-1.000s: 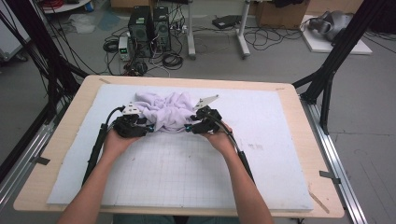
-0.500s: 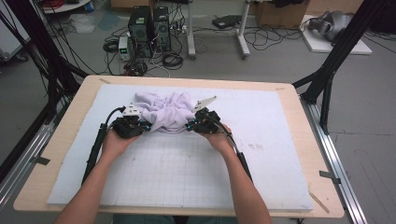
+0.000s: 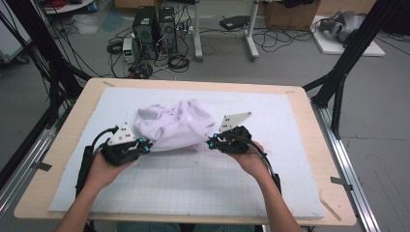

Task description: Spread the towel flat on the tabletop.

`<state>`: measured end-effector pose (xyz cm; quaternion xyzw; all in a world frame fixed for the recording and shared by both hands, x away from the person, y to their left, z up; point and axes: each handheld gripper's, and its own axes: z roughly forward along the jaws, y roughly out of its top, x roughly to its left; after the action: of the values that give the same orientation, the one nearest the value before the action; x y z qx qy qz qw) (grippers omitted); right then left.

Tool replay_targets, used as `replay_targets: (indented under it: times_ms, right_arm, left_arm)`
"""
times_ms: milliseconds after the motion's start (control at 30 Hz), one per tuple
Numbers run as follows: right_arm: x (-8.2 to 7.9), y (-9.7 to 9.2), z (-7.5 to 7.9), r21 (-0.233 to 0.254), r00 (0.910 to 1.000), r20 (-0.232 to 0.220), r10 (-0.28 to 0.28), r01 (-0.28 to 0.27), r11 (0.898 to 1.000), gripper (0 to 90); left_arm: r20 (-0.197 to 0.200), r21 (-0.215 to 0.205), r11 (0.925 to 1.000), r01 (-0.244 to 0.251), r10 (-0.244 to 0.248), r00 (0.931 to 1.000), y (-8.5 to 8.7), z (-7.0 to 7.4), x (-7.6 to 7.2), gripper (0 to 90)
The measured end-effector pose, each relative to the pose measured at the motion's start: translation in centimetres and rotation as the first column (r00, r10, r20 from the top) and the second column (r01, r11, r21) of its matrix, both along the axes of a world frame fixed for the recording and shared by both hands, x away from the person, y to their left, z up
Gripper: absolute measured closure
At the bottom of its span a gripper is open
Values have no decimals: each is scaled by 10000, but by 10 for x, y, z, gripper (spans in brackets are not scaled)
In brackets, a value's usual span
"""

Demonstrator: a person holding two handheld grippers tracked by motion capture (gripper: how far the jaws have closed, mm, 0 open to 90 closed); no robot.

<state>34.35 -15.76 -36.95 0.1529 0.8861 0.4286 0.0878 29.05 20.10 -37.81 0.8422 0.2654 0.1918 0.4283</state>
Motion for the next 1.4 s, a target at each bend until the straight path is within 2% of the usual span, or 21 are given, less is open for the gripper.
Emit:
replay_targets:
  times_ms: [67, 200, 233, 267, 333, 400, 467, 567, 633, 667, 733, 767, 833, 900, 933, 967, 1000, 1100, 1167, 1267, 1400]
  right_arm:
    - [-14, -4, -4, -64, 9998, -42, 176, -176, 9998, 862]
    - [-47, -6, -19, -344, 9972, -381, 638, -651, 9973, 861]
    - [-53, -6, -22, -358, 9959, -451, 783, -800, 9962, 857]
    - [-58, -5, -24, -330, 9941, -500, 964, -982, 9946, 832]
    - [-62, -9, -23, -284, 9941, -455, 981, -995, 9946, 740]
    - [-61, -16, -17, 178, 9961, -325, 823, -817, 9965, 640]
    - [-55, -23, -9, 569, 9986, -175, 507, -496, 9971, 595]
    - [-41, -25, -7, 418, 9999, 24, -104, 103, 9991, 534]
    - [-29, -19, -14, 134, 9994, 25, -343, 342, 9993, 480]
    - [-23, -15, -19, -81, 9990, -86, -449, 449, 9990, 465]
    - [-10, -6, -31, -185, 9969, -561, -548, 538, 9984, 444]
    - [-7, -3, -34, -300, 9968, -571, -555, 539, 9981, 443]
    - [1, 5, -45, -595, 9962, -631, -606, 569, 9966, 452]
    - [8, 10, -55, -917, 9946, -801, -667, 593, 9940, 510]
    - [10, 12, -60, -997, 9927, -985, -690, 592, 9933, 570]
    - [12, 12, -65, -946, 9930, -975, -672, 579, 9938, 639]
    - [12, 12, -67, -834, 9930, -998, -632, 550, 9950, 690]
    - [11, 10, -66, -794, 9944, -974, -417, 340, 9963, 841]
    - [10, 7, -63, -757, 9940, -1047, -310, 231, 9969, 864]
    - [4, 1, -57, -647, 9939, -1094, -162, 91, 9979, 867]
    - [-15, -10, -48, -637, 9946, -1036, -19, -47, 9980, 868]
  left_arm:
    - [-88, -65, 9998, 177, -178, 9998, 1, -4, -12, 834]
    - [-566, -9, 9979, 649, -649, 9963, 3, -15, -30, 826]
    - [-653, 43, 9975, 711, -706, 9954, 4, -17, -32, 790]
    - [-672, 91, 9976, 684, -676, 9954, 5, -17, -34, 709]
    - [-509, 107, 9983, 580, -573, 9971, 10, -15, -37, 588]
    - [-473, 79, 9995, 320, -316, 9984, 14, -10, -33, 485]
    - [-382, -45, 9999, 147, -148, 9992, 16, -8, -26, 455]
    - [-589, -152, 9998, -136, 127, 9982, 14, -13, -11, 434]
    - [-648, 117, 9994, -319, 325, 9974, 8, -19, -1, 426]
    - [-753, 233, 9990, -369, 385, 9964, 4, -23, 3, 421]
    - [-813, 530, 9979, -368, 411, 9958, -3, -30, 11, 413]
    - [-877, 650, 9971, -383, 440, 9952, -7, -33, 15, 417]
    - [-968, 812, 9961, -349, 427, 9944, -12, -39, 22, 444]
    - [-1223, 929, 9952, -320, 433, 9915, -14, -45, 29, 506]
    - [-1295, 1096, 9935, -307, 449, 9906, -14, -48, 31, 563]
    - [-1363, 1217, 9922, -271, 437, 9897, -15, -51, 33, 616]
    - [-1481, 1128, 9934, -222, 389, 9882, -15, -53, 34, 649]
    - [-1459, 1139, 9935, -36, 203, 9891, -17, -53, 35, 773]
    - [-1405, 1151, 9934, -8, 171, 9899, -17, -51, 32, 814]
    - [-1343, 1071, 9942, 125, 20, 9909, -16, -46, 27, 826]
    - [-1131, 791, 9963, 327, -237, 9933, -14, -38, 17, 827]
